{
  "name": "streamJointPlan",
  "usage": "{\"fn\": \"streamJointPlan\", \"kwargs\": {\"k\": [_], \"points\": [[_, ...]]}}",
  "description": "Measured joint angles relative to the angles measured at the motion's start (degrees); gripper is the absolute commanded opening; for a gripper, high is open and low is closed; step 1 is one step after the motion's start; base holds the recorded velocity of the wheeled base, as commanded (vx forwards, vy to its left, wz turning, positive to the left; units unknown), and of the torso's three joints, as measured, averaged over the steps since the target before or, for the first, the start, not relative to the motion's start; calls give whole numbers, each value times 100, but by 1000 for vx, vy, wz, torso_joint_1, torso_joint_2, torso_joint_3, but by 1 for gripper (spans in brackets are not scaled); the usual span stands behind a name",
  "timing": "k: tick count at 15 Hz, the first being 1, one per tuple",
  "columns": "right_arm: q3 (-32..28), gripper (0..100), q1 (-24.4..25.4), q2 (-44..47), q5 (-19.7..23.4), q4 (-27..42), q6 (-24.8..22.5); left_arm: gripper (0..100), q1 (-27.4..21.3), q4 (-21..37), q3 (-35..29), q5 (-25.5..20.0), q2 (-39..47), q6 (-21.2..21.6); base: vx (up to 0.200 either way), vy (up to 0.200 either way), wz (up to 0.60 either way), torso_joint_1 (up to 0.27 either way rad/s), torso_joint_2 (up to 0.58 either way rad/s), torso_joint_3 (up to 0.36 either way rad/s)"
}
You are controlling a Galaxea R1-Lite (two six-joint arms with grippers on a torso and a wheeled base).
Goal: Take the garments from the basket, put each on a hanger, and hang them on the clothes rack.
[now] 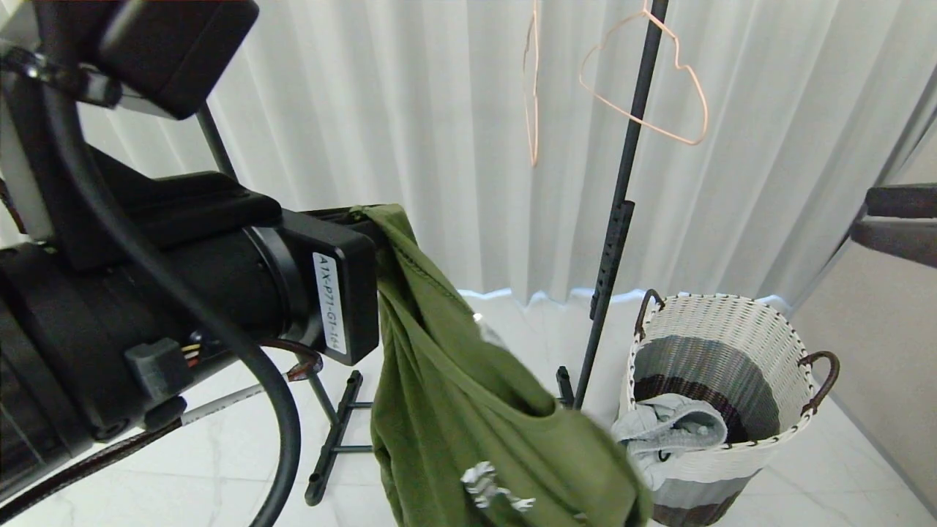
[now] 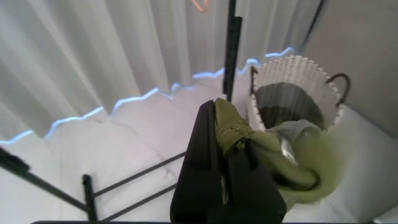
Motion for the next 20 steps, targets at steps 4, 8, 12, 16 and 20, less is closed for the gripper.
{"fn": "streamJointPlan", "kwargs": {"k": [4, 8, 12, 16, 20], "points": [[335, 100, -98, -321, -123, 76, 0, 0, 352, -4, 278, 74, -9, 345, 0, 0, 0, 0, 0, 0], [325, 100, -696, -343, -345, 645, -39, 0, 780, -11, 579, 49, -152, 805, 0, 0, 0, 0, 0, 0], [339, 100, -822, -328, -347, 656, -44, 0, 1030, -22, 642, 41, -284, 827, 0, 200, 0, 1, 6, 4], [347, 100, -894, -260, -358, 651, -55, 0, 1091, -17, 653, 44, -304, 822, 0, 200, 0, 2, 4, 1], [350, 100, -1271, -119, -561, 651, -327, 0, 1207, -20, 745, 38, -310, 822, 0, 200, 0, 0, 4, 2]]}}
